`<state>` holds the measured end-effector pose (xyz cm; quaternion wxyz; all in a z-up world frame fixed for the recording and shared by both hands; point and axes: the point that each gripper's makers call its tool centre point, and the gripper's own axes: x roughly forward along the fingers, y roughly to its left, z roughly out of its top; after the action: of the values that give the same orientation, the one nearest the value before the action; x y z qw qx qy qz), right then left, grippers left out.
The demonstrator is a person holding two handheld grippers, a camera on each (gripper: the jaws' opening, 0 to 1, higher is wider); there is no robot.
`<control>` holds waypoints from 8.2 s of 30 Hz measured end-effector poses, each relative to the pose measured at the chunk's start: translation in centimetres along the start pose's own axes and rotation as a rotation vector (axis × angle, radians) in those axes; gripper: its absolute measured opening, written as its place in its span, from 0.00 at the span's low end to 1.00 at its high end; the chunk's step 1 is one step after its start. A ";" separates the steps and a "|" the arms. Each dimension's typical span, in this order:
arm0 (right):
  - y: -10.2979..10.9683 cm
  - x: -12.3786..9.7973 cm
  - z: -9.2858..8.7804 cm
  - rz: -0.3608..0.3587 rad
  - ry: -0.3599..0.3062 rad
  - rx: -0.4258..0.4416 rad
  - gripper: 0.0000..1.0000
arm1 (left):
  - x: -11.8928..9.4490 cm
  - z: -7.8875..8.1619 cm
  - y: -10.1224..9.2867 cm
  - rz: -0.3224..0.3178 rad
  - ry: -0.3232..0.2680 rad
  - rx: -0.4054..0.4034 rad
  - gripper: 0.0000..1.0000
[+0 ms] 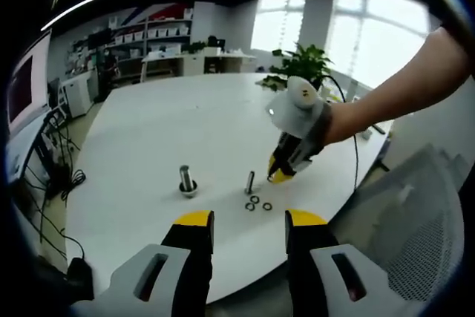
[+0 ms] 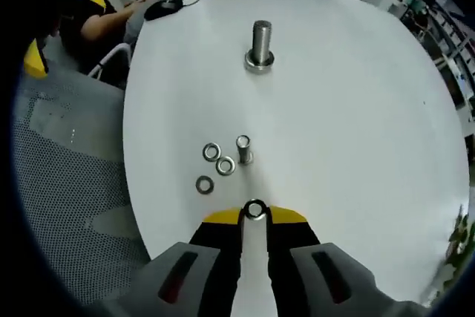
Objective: Place the washer onto the threaded stud by aligning its center hole with the stud, sliding it down to the base, and recovering from edge contact or off-axis alignment until the washer reaches the visible bottom stop.
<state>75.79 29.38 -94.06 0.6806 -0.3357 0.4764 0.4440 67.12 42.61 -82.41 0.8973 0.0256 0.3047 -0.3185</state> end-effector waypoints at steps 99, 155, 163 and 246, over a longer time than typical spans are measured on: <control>-1.3 0.7 -2.3 -0.014 0.083 0.085 0.22 | 0.3 -0.8 -0.5 -0.029 0.044 0.011 0.36; 5.7 3.7 0.7 0.010 0.087 -0.101 0.14 | 0.5 -1.1 -0.7 -0.031 0.063 0.038 0.36; 5.4 3.6 0.5 -0.010 0.030 -0.052 0.14 | 0.5 -1.1 -0.6 -0.027 0.065 0.038 0.37; -2.1 0.7 0.4 -0.061 0.021 0.109 0.13 | 0.6 -1.6 -1.0 -0.040 0.092 0.081 0.35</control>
<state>77.95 29.12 -94.54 0.7060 -0.3171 0.4965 0.3931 66.09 41.82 -83.90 0.8739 0.0702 0.3332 -0.3470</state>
